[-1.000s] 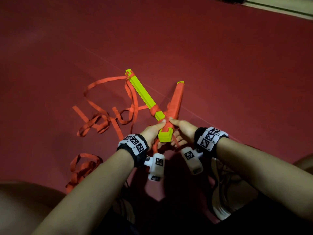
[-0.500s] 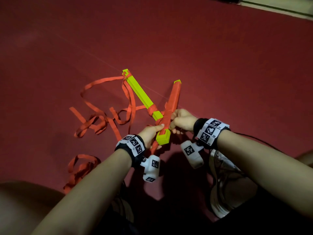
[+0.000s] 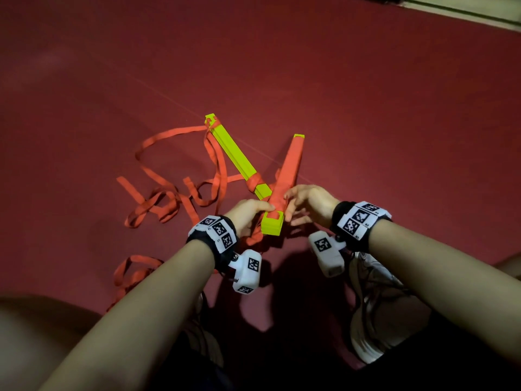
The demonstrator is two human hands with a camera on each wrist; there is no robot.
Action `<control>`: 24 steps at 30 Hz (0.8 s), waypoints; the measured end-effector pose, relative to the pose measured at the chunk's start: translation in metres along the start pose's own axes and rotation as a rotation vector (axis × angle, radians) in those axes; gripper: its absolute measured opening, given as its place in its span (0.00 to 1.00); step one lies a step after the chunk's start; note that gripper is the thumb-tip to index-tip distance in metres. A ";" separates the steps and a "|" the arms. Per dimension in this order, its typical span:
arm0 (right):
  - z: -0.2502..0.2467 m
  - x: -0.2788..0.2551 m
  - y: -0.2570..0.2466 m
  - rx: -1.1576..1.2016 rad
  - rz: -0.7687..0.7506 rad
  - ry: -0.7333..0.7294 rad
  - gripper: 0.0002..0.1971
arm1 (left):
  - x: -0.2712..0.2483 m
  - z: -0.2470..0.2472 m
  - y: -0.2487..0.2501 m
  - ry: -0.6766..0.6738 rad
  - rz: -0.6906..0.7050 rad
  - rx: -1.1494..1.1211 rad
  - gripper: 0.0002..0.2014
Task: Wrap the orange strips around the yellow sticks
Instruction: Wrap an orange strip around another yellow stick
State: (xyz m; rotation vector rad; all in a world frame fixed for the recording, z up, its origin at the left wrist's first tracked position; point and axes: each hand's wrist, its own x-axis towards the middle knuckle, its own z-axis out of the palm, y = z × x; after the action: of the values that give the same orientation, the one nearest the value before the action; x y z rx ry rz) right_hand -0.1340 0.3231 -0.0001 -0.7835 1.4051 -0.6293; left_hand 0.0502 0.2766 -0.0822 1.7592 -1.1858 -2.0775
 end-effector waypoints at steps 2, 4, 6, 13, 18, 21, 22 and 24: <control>-0.002 -0.002 0.004 0.042 -0.011 0.001 0.08 | -0.010 0.005 0.007 -0.014 0.021 -0.033 0.42; 0.000 0.000 0.010 0.050 0.008 0.051 0.10 | -0.026 0.011 0.014 -0.039 0.042 -0.036 0.39; 0.002 0.001 0.015 0.071 0.080 0.125 0.13 | -0.032 0.015 0.014 -0.060 0.056 -0.022 0.28; -0.012 0.010 0.031 0.185 0.281 -0.001 0.18 | -0.039 0.014 0.009 -0.148 0.023 -0.087 0.08; -0.010 -0.003 0.014 0.156 0.258 -0.032 0.05 | -0.044 0.004 0.010 -0.186 0.190 0.187 0.14; -0.016 -0.006 0.011 0.161 0.273 -0.055 0.09 | -0.041 -0.007 0.011 -0.179 0.275 0.375 0.21; -0.019 -0.007 0.008 0.166 0.266 -0.063 0.10 | -0.039 -0.010 0.010 -0.158 0.277 0.415 0.28; -0.020 -0.008 0.003 0.187 0.226 -0.063 0.08 | -0.039 -0.015 0.009 -0.137 0.273 0.478 0.32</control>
State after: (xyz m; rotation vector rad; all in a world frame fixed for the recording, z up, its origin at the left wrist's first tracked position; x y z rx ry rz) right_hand -0.1545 0.3292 0.0031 -0.4840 1.3324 -0.5462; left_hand 0.0722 0.2868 -0.0469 1.5178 -1.9715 -1.8841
